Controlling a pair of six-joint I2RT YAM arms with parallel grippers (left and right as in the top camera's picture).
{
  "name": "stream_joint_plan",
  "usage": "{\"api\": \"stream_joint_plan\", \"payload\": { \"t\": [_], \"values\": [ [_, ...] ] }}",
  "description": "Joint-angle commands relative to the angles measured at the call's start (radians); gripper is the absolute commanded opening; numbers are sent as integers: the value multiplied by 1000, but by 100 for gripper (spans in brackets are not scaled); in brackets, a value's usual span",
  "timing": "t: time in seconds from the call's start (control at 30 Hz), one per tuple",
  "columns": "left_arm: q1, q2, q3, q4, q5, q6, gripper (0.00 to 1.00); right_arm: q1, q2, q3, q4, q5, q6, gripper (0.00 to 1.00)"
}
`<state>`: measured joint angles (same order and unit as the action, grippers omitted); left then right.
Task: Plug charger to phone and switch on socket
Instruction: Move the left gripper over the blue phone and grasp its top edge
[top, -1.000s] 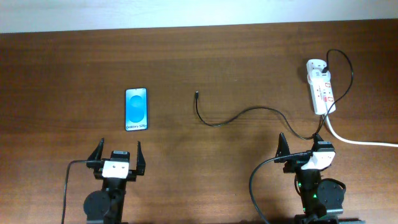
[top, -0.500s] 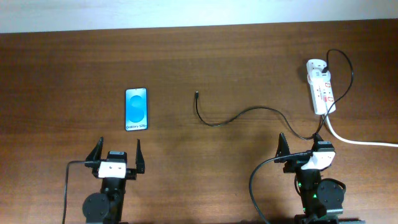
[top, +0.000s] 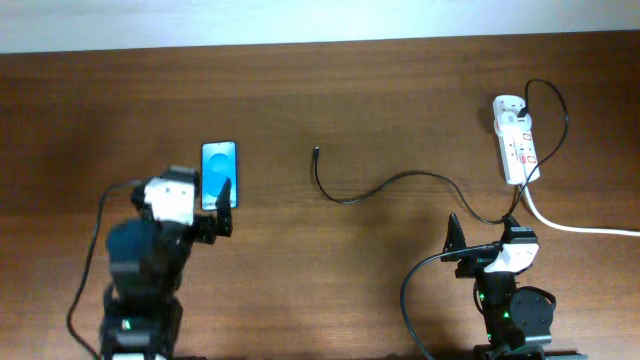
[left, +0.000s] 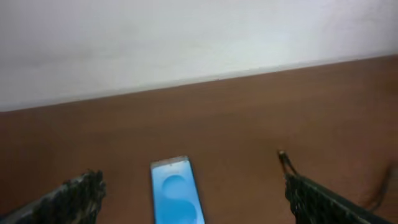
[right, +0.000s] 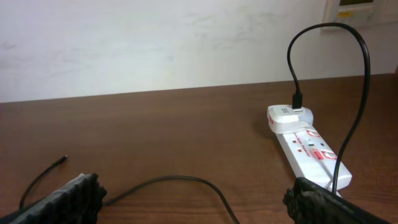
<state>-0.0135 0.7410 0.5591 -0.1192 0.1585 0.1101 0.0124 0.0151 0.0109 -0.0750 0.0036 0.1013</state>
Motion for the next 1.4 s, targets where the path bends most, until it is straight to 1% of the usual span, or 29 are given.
{"api": "stream_joint_plan", "payload": {
  "t": [0.0, 0.23, 0.27, 0.33, 0.43, 0.53, 0.63, 0.8, 0.87, 0.97, 1.03, 1.1, 1.27, 1.33, 1.37],
  "values": [
    [3, 209, 201, -113, 48, -8, 99, -7, -6, -5, -7, 9, 1, 98],
    [3, 706, 722, -525, 89, -7, 99, -7, -6, -5, -7, 9, 0, 98],
    [3, 781, 809, -607, 89, -3, 99, -7, -6, -5, -7, 9, 1, 98],
    [3, 890, 913, -709, 89, -4, 99, -7, -6, -5, -7, 9, 1, 98],
    [3, 969, 936, -731, 82, -4, 99, -7, -6, -5, -7, 9, 1, 98],
    [3, 1002, 934, -730, 88, -4, 99, -7, -6, -5, -7, 9, 1, 98],
    [3, 1042, 934, -721, -13, -5, 100, -7, -6, -5, -7, 9, 1, 98],
    [3, 1177, 942, -729, -27, -43, 99, -7, -6, -5, -7, 9, 1, 98],
    [3, 1233, 989, -755, -28, -54, 99, -7, -6, -5, -7, 9, 1, 98],
    [3, 1356, 1160, -888, -37, -53, 99, -7, -6, -5, -7, 9, 1, 98],
    [3, 1407, 1220, -945, -72, -54, 99, -7, -6, -5, -7, 9, 1, 98],
    [3, 1434, 1222, -954, -103, -54, 99, -7, -6, -5, -7, 9, 1, 98],
    [-11, 1469, 1222, -957, -109, -54, 99, -7, -6, -5, -7, 9, 0, 98],
    [-19, 1469, 1222, -962, -165, -102, 99, -7, -6, -5, -7, 9, 1, 98],
    [-19, 1469, 1222, -969, -167, -107, 99, -7, -6, -5, -7, 9, 1, 98]
  ]
}}
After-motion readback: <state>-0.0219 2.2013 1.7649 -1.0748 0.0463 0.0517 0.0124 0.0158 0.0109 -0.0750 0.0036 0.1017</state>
